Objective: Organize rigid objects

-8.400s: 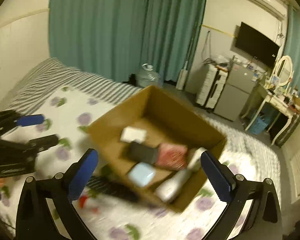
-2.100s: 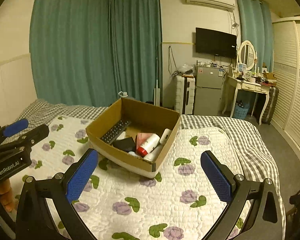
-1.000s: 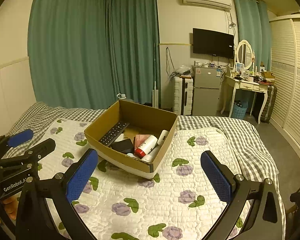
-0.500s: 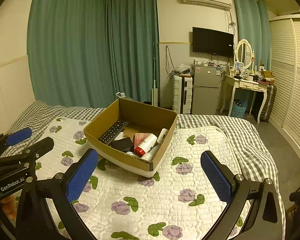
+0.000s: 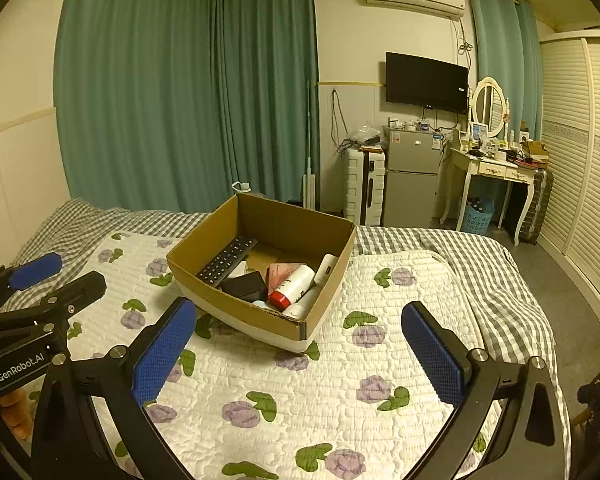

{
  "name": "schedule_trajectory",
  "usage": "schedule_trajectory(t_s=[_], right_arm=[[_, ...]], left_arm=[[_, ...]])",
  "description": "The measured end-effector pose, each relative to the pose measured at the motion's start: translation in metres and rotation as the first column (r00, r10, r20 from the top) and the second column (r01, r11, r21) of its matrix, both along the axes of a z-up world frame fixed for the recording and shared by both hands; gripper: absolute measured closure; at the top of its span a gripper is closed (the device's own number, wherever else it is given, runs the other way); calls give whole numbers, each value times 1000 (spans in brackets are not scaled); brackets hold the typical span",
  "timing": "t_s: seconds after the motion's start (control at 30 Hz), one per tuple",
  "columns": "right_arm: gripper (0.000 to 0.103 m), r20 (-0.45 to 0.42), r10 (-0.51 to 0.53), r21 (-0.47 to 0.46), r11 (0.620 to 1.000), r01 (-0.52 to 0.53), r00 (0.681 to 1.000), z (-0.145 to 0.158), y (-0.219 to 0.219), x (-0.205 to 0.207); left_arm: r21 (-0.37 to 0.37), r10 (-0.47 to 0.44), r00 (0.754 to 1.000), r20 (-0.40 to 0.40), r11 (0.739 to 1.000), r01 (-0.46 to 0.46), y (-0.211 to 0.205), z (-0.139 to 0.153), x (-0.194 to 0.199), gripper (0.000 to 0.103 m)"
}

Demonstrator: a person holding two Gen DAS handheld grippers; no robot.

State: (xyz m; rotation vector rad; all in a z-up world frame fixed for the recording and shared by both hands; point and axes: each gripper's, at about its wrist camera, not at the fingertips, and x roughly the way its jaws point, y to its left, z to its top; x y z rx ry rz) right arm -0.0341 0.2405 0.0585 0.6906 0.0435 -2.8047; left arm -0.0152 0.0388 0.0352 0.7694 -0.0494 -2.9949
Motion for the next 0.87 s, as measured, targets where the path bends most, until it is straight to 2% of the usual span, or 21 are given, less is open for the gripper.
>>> schedule_trajectory(t_s=[0.87], right_arm=[[0,11,-2,0,1000,2,1000,-1,0,-1]], left_arm=[[2,4,1000,-3,1000,-4,0,-2,1,28]])
